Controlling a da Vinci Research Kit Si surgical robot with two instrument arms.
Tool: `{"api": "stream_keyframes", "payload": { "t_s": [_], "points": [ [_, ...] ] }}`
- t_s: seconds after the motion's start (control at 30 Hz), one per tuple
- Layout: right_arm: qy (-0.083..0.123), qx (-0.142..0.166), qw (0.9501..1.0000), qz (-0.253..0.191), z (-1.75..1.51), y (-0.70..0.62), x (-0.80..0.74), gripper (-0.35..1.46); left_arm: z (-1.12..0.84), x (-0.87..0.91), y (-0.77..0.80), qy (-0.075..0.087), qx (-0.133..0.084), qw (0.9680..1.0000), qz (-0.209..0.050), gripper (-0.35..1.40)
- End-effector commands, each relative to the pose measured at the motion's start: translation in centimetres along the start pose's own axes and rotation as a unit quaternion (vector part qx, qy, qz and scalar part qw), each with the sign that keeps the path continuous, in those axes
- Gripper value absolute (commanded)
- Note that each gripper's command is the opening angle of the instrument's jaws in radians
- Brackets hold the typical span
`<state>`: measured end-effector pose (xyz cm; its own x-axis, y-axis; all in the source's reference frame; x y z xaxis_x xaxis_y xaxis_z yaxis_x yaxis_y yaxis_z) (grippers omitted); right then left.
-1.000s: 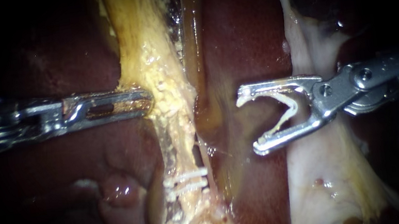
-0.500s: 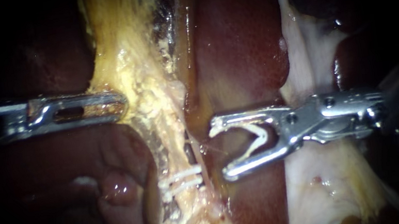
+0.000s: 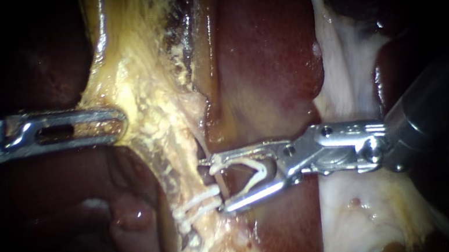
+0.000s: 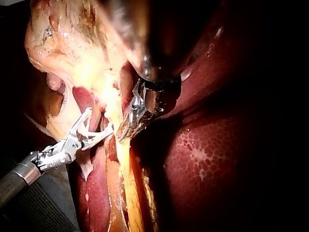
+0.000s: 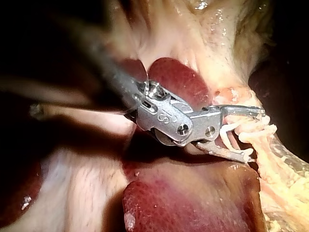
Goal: Clipping third clip left tube
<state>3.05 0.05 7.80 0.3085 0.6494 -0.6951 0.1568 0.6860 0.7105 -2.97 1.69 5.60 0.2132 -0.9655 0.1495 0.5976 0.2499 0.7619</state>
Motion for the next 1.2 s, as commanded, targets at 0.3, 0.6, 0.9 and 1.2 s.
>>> {"api": "stream_keyframes", "payload": {
  "t_s": [0.3, 0.6, 0.9, 1.2],
  "points": [
    [-0.002, 0.007, 0.9999, 0.008, 0.18, 0.14, 0.0, 0.59, -0.01, 0.0, -0.02, 0.0, -0.001, 1.0, 0.0, -0.35],
    [0.014, 0.047, 0.9985, 0.025, 0.43, 0.16, 0.0, 0.59, -0.01, 0.01, -0.01, 0.0, -0.001, 1.0, 0.0, -0.35],
    [0.057, 0.103, 0.9917, 0.052, 0.47, 0.17, 0.08, 0.59, -0.01, 0.01, -0.01, 0.0, -0.001, 1.0, 0.0, -0.35],
    [0.09, 0.159, 0.9801, 0.078, 0.66, 0.24, 0.14, 0.58, -0.02, 0.01, 0.0, 0.0, -0.001, 1.0, 0.0, -0.35]
  ]
}}
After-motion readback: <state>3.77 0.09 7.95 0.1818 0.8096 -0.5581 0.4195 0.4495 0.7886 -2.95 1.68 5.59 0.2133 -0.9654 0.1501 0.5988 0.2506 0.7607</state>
